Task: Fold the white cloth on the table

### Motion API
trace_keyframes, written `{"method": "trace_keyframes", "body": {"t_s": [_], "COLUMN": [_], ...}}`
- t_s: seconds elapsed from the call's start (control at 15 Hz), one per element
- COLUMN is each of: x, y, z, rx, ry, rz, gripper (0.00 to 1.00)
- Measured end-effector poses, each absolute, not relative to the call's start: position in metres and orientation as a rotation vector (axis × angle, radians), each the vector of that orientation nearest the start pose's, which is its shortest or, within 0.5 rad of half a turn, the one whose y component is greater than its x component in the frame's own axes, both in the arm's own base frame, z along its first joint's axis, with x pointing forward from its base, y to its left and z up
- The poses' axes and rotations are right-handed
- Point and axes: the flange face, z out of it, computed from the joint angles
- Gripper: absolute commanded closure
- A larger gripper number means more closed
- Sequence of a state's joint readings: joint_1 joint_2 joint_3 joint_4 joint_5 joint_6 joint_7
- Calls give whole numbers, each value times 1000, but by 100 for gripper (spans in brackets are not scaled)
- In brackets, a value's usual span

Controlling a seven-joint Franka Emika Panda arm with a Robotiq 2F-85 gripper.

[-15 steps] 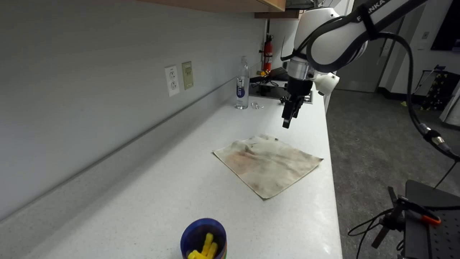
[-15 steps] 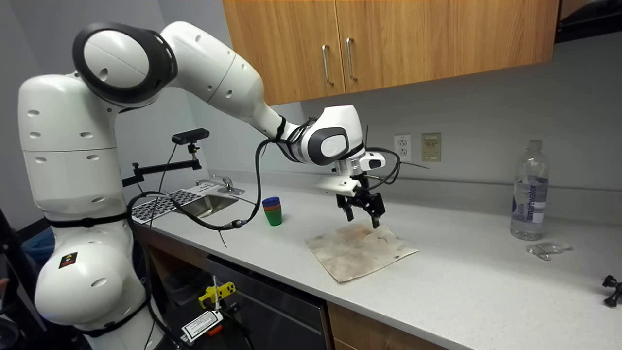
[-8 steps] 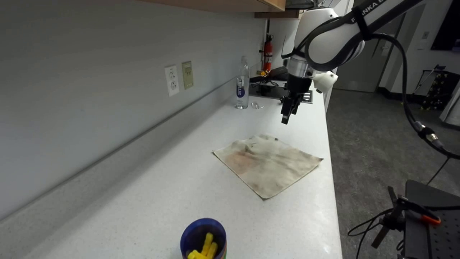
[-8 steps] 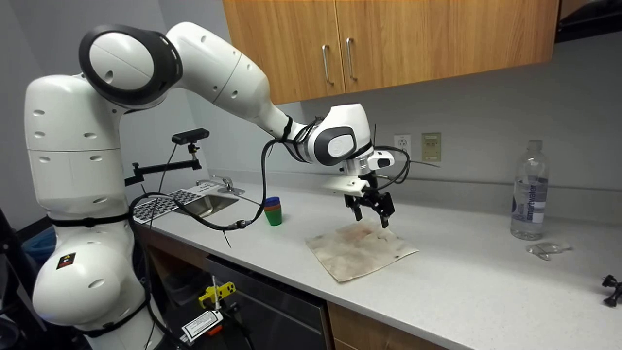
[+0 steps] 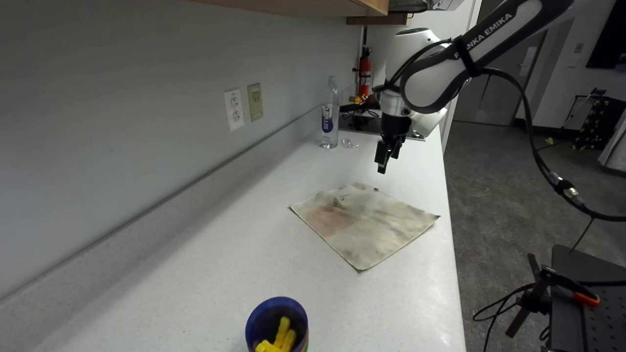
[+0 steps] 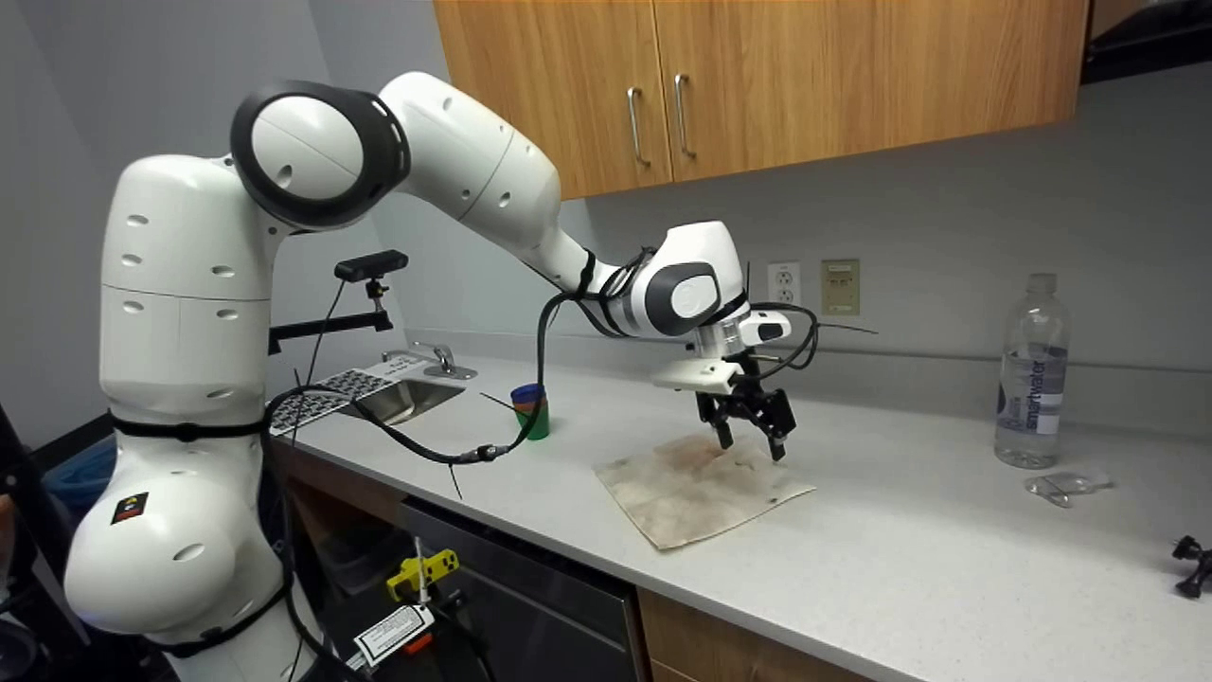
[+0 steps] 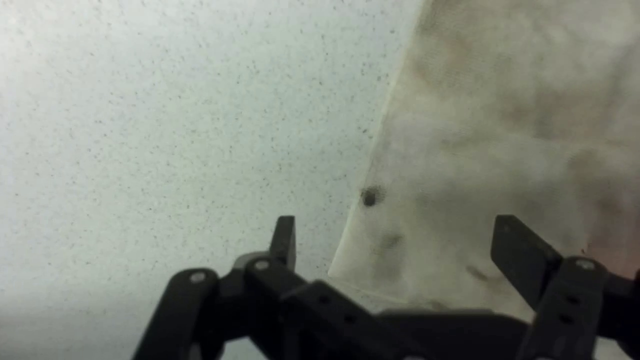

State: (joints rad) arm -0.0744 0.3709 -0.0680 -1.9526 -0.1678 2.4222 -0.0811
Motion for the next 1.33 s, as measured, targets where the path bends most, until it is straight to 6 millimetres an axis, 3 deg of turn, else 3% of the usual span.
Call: {"method": "trace_keyframes", "body": {"t_s": [0.4,1.07,1.33], "x": [658,674,683], "y": [-87,-97,-105], "z": [288,247,240], "rx": [-3270,-3225,-3205], "ry": [-84,-2,45], "rz": [-96,-19,-32], "gripper": [0,0,2]}}
